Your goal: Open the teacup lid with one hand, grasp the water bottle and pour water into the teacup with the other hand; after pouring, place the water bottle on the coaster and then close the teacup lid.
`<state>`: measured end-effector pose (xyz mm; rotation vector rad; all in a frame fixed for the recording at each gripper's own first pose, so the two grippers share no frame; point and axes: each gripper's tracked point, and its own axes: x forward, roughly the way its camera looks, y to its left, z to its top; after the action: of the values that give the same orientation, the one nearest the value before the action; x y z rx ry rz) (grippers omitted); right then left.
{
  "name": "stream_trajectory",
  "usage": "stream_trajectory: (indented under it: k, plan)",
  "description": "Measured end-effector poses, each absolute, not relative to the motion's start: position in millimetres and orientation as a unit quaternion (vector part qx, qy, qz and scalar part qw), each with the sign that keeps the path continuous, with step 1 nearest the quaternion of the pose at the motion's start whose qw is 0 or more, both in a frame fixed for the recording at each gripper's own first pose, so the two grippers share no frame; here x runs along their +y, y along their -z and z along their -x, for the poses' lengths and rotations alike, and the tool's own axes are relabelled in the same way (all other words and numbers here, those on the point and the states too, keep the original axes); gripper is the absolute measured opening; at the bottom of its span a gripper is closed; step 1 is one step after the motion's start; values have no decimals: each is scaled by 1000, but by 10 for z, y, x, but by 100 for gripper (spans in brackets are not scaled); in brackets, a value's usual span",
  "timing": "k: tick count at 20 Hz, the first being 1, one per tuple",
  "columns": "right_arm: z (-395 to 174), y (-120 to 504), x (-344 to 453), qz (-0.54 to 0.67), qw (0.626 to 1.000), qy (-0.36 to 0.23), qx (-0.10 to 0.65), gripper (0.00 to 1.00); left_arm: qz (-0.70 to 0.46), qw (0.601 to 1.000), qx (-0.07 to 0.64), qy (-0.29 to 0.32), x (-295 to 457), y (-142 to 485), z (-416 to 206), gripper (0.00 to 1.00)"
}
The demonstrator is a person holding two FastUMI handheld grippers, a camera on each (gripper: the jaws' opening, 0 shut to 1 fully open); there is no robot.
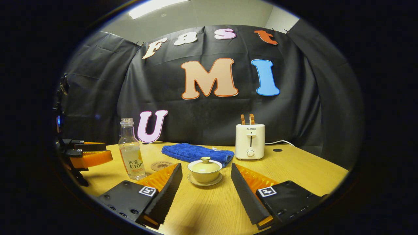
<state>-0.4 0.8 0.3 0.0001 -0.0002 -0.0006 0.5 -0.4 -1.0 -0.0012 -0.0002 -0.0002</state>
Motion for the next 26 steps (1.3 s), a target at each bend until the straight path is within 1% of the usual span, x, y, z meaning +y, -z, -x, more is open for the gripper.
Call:
stream_trajectory:
  k: [4, 5, 6, 15, 16, 18, 19, 21, 23, 24, 26]
  plan:
    - [4, -2, 13, 0, 1000, -1, 0, 93, 0, 1000, -1, 0, -6, 10, -9, 94]
    - [3, -7, 18, 0, 1000, -2, 0, 93, 0, 1000, -1, 0, -4, 7, -14, 92]
    - [6, -5, 12, 0, 1000, -2, 0, 93, 1, 1000, 0, 0, -7, 20, -12, 95]
    - [-1, -6, 46, -1, 1000, -14, 0, 93, 0, 1000, -2, 0, -5, 11, -15, 95]
    - [-26, 9, 86, -1, 1000, -22, 1, 96, 0, 1000, -2, 0, -10, 15, -10, 95]
    - [-110, 11, 109, -2, 1000, -29, 2, 96, 1, 1000, -1, 0, -15, 9, -1, 95]
    - [-150, 9, 86, -2, 1000, -26, 3, 93, 1, 1000, -1, 0, -16, 6, -4, 95]
    - [-265, 16, 95, -2, 1000, -28, 3, 93, 0, 1000, -2, 0, -9, 7, -15, 95]
    - [-385, 41, 106, -3, 999, -33, 9, 99, 0, 1000, -1, 0, -9, 5, -17, 95]
    - [-458, 46, 104, -3, 999, -32, 11, 96, 1, 1000, -1, 0, -10, 9, -10, 95]
    - [-597, 67, 83, -3, 999, -30, 15, 96, 1, 1000, -1, 0, -10, 10, -12, 95]
